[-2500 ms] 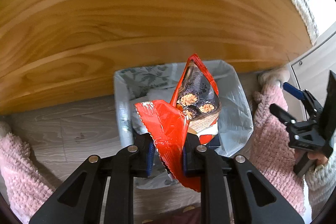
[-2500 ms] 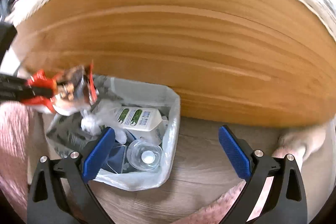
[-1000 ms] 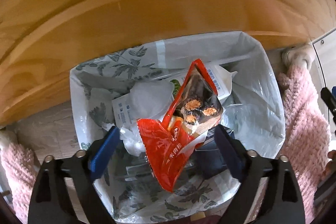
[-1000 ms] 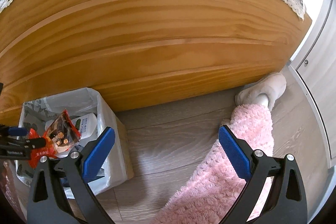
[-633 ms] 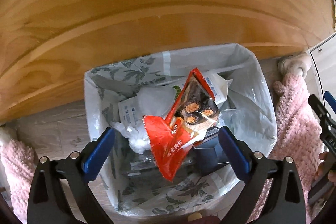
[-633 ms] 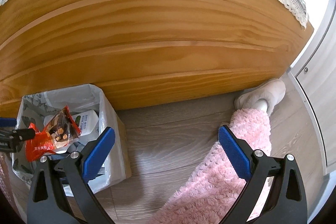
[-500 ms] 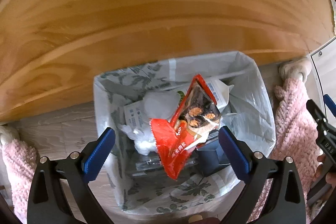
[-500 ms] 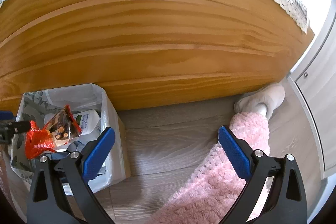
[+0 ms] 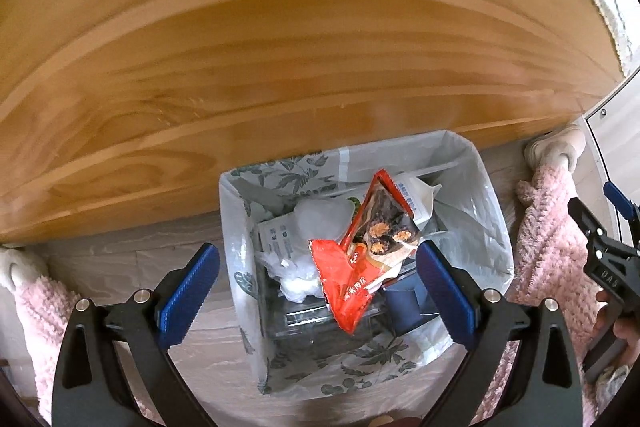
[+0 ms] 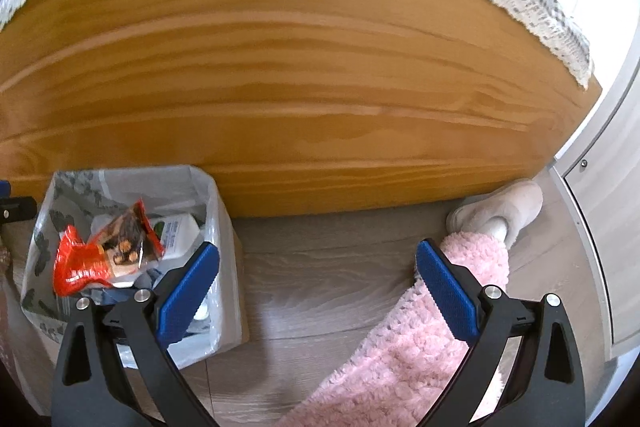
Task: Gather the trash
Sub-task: 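Raise both open tools from the bin and turn toward the bed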
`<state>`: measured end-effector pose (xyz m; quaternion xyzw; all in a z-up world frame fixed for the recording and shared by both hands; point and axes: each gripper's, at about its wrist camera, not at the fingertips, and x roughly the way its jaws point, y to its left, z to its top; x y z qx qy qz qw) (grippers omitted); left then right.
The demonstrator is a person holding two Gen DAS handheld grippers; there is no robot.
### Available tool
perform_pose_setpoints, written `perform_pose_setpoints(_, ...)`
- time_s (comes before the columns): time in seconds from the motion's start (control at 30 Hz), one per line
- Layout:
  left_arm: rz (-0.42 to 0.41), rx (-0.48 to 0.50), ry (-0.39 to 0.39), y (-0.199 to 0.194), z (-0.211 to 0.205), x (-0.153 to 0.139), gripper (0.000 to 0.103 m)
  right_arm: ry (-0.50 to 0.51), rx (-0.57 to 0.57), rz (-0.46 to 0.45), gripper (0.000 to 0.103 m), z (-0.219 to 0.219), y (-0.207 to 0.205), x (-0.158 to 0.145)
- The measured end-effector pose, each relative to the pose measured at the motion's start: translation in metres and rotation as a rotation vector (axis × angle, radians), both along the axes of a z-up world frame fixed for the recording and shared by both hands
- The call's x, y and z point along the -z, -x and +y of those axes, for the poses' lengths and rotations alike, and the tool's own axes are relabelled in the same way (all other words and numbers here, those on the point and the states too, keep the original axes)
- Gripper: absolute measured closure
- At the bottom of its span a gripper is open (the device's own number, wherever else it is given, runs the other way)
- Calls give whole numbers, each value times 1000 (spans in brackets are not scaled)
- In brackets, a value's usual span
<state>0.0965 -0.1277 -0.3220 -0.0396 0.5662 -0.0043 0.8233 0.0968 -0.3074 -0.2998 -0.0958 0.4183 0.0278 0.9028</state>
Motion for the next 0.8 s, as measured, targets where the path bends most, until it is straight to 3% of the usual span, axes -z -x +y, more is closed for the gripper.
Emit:
perform_pose_setpoints(0.23,-77,18,14,11,2,-28,8,-24,16,-43,8,-3,4,-20)
perform_pose_setpoints(0.57,-276,59,29,29,5,-89,8,-57,8,-133,8,2,13,-63)
perform_pose_setpoints(0.8,-405,93,92,36,17,-136,9,-99,-33,-220,8,16,16,-103)
